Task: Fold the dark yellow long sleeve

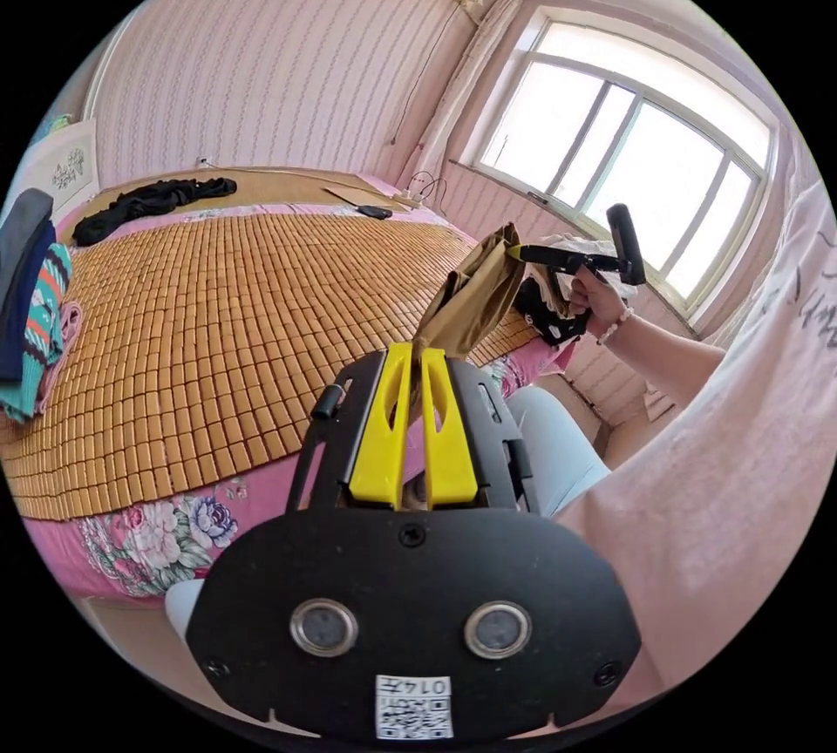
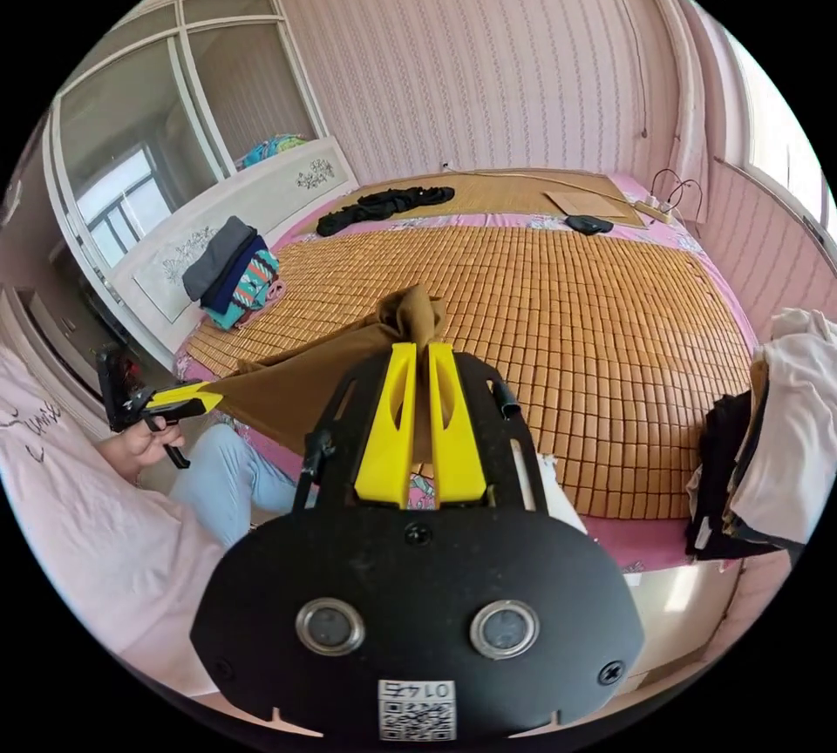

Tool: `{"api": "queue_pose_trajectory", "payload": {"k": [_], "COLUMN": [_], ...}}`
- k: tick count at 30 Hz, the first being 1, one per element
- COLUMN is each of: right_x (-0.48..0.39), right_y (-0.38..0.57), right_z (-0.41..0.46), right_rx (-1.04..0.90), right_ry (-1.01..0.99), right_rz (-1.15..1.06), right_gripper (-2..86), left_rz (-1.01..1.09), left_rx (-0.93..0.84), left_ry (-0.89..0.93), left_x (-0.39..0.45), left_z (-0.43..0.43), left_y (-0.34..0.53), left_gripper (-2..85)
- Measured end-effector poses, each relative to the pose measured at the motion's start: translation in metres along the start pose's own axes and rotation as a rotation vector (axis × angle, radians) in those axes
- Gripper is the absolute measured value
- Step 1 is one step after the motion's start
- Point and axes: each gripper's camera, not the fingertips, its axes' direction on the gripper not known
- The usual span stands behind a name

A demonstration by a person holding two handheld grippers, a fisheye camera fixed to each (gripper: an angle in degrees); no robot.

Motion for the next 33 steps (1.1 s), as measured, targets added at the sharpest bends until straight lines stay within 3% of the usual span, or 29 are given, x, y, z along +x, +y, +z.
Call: {"api": "queue_pose_trajectory", "payload": {"k": [6, 9, 14, 16, 20, 23, 26, 33], "right_x": [0.008, 0.019, 0.072, 0.108, 0.237, 0.295, 0.282, 0.256], "right_y": [0.059, 0.081, 0.07, 0.046, 0.006, 0.019, 0.039, 0.078], "right_z": [-0.096, -0.158, -0.264, -0.285, -0.278, -0.262, -0.258, -0.245], "right_rx": [0.186, 0.254, 0.203, 0.113, -0.08, -0.138, -0.036, -0.048], "right_ry": [0.104, 0.209, 0.439, 0.542, 0.707, 0.651, 0.656, 0.801], "right_rz": [0.056, 0.084, 0.166, 0.216, 0.441, 0.595, 0.538, 0.47], "right_gripper": [1.5, 1.7, 2.4, 3.0, 8.8, 14.0, 13.6, 11.8], "left_rz": [0.147, 0.211, 0.312, 0.322, 0.257, 0.211, 0.242, 0.215], "left_rx": [0.053, 0.058, 0.069, 0.069, 0.05, -0.024, 0.003, 0.01], "left_ry": [0.109, 0.258, 0.557, 0.598, 0.526, 0.444, 0.393, 0.293], "left_x": [0.05, 0.081, 0.162, 0.196, 0.25, 0.243, 0.217, 0.171], "left_z": [0.002, 0.026, 0.119, 0.164, 0.272, 0.305, 0.296, 0.268], "left_y": [-0.052, -0.094, -0.2, -0.246, -0.324, -0.333, -0.319, -0.285], "left_gripper": [-0.9, -0.9, -0.4, 0.4, 7.5, 8.8, 8.9, 8.1]}}
